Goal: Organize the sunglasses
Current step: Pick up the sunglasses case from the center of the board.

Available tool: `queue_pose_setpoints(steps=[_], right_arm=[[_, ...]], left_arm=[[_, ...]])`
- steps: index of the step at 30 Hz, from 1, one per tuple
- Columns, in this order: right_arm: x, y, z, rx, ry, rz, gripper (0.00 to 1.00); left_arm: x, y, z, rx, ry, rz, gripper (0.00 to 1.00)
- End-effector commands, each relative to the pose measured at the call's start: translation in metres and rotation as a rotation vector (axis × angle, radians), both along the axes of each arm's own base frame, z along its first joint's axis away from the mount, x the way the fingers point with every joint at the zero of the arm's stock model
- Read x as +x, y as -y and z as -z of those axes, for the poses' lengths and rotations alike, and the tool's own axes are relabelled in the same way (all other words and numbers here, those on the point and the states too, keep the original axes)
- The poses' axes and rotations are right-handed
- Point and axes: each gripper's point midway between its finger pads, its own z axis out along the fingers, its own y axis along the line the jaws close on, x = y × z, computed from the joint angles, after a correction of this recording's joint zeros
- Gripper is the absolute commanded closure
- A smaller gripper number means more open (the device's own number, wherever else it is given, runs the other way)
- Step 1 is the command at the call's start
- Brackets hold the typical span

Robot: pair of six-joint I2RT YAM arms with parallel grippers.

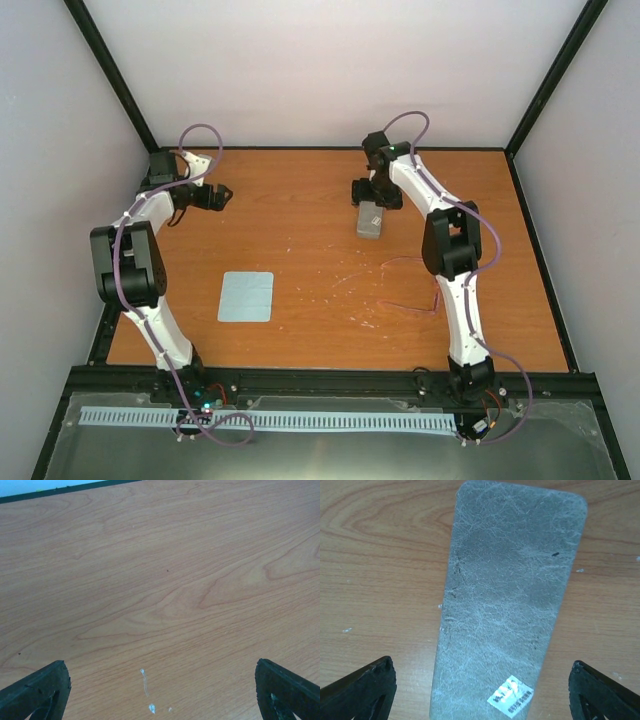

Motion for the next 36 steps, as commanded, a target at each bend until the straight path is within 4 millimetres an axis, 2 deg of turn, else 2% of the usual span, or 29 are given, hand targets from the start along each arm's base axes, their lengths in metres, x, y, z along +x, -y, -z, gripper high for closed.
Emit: queue_pose_setpoints(steps=[1,11,13,19,24,27,29,33,36], right_arm=[[-0.006,-0.004,0.018,0.002,-0.064,0.005,0.09],[-0.010,0.005,0.039,-0.055,-0.107,0.012,0.14],[-0.010,0.006,0.042,-0.063,-0.108,0.011,0.18],[-0.014,0.007,0.048,-0.070,-0.129,-0.003,0.46],[-0.020,0.005,0.044,-0.055,-0.147,-0.027,0.55],[-0.026,-0.002,0.036,-0.005,-0.149,-0.059,0.57],[-0.030,-0.014,0.022,0.073,-0.131,-0.096,0.59],[-0.045,-0.043,-0.011,0.273,-0.097,-0.188,0.65],[-0.067,-0.067,-0.032,0.467,-0.103,-0.267,0.67]], left_arm=[[0.010,-0.001,-0.006,0.007,0.015,-0.003,0.01],[0.009,-0.002,0.008,0.005,-0.023,-0.009,0.01],[0.009,-0.002,0.009,0.003,-0.027,-0.011,0.00],[0.009,-0.002,0.010,-0.001,-0.030,-0.014,0.01],[0.006,0.007,0.005,-0.053,-0.035,0.010,0.01],[0.003,0.021,-0.003,-0.105,-0.035,0.052,0.01],[-0.002,0.037,-0.009,-0.147,-0.034,0.100,0.01],[-0.017,0.083,-0.024,-0.245,-0.039,0.231,0.01],[-0.030,0.118,-0.030,-0.297,-0.056,0.324,0.00]])
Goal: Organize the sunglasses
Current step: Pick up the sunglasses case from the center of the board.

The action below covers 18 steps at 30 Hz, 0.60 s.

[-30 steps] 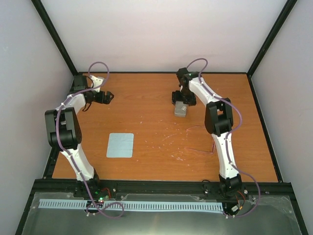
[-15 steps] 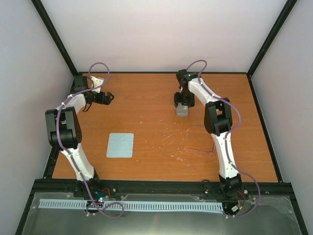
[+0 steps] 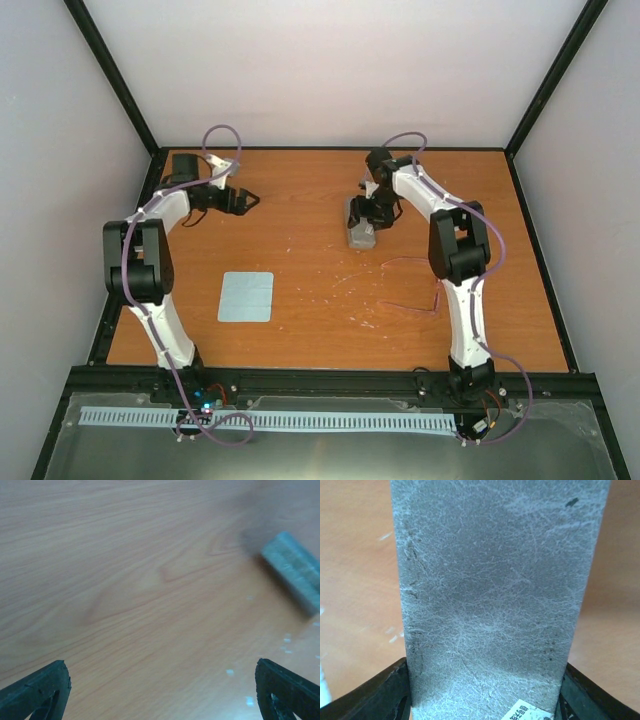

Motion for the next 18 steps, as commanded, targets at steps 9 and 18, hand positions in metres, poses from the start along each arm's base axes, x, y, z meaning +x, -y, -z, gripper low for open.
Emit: queue_pose_setpoints(steps=[9,18], right_arm=[[-0.064,-0.075,-0.080,0.665,-0.021,-0.188,0.77],[-0.060,-0.087,-0.106,0.806,0.017,-0.174,0.80]], left_arm=[[-0.055,0.127,-0.039,-0.264,-0.056,0.357,0.01],[-0.071,0.154,-0.045,-0.372,-0.119,0.439,0.00]])
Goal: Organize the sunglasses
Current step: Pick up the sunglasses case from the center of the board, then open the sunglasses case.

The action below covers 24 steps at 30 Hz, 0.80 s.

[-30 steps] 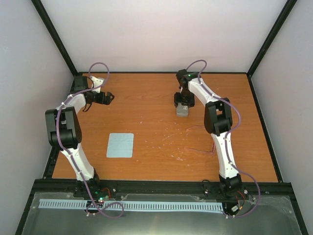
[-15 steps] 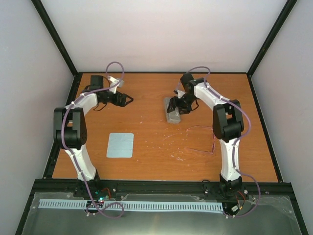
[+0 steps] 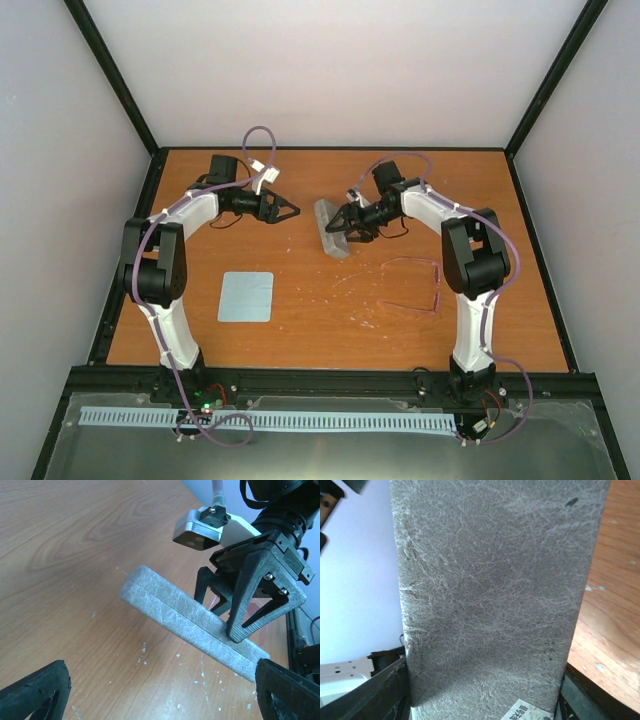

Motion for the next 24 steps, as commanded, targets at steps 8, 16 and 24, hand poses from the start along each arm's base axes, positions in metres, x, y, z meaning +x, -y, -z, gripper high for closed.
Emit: queue_pose_setpoints(steps=[8,16,24], right_arm=[[0.001,-0.035,-0.070,0.236,0.118,-0.055,0.80],[-0.011,-0.046,-0.078,0.266,0.120,-0.096,0.86],[-0.015,-0.051,-0.090,0.311,0.136,-0.122,0.97]], left_arm=[[-0.008,0.021,-0.010,-0.078,-0.046,0.062,0.01],[0.000,0.028,-0.004,-0.093,-0.072,0.073,0.00],[-0.003,0.037,0.016,-0.062,-0.086,0.087,0.01]])
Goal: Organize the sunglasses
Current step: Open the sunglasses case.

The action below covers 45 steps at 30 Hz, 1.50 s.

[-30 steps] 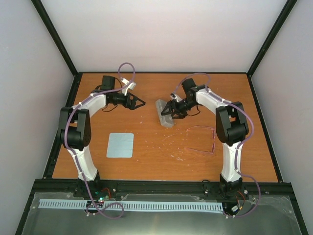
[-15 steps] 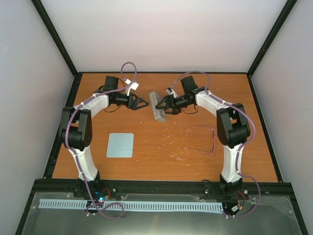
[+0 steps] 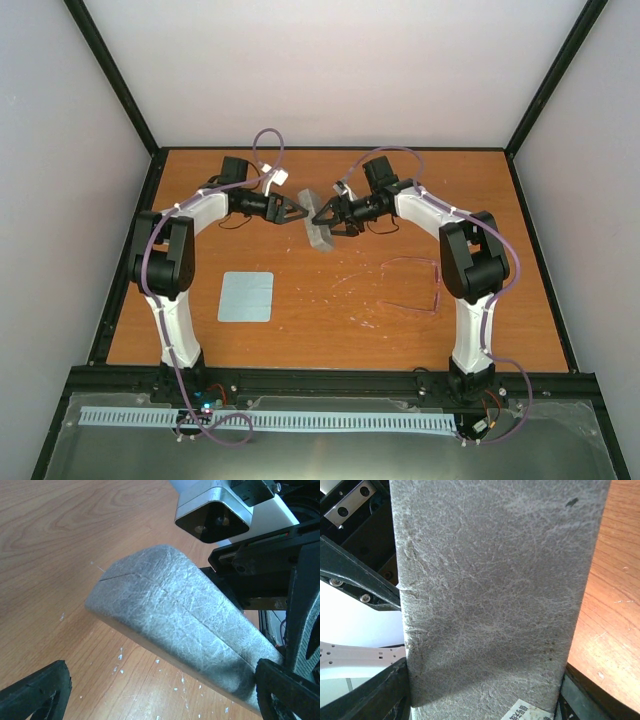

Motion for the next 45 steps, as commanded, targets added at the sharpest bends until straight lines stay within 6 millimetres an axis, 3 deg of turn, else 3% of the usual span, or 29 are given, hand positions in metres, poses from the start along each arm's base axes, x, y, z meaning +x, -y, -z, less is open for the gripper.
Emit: queue_pose_setpoints(steps=[1,15,29,34,40,43,45], right_arm=[[-0.010,-0.009,-0.045,0.121,0.091,-0.063,0.97],[0.002,-0.015,-0.087,0.204,0.190,-0.032,0.97],[0.012,0.005,-0.101,0.228,0.226,0.053,0.97],[0.011,0.007,-0.082,0.165,0.197,0.052,0.97],[0.003,0.019,-0.020,-0.047,0.110,0.002,0.97],[-0.004,0.022,-0.006,-0.070,0.074,-0.026,0.97],[-0.007,0.022,-0.002,-0.067,0.060,-0.039,0.97]], left_arm=[[0.001,0.012,0.010,0.023,0.017,0.023,0.02],[-0.014,0.000,0.056,0.146,0.002,0.025,0.04],[-0.027,-0.009,0.080,0.223,0.002,0.037,0.05],[-0.024,-0.010,0.079,0.232,0.000,0.028,0.05],[-0.011,-0.017,0.053,0.252,0.095,-0.031,0.01],[-0.006,-0.022,0.035,0.257,0.162,-0.061,0.07],[-0.003,-0.023,0.023,0.254,0.211,-0.074,0.19]])
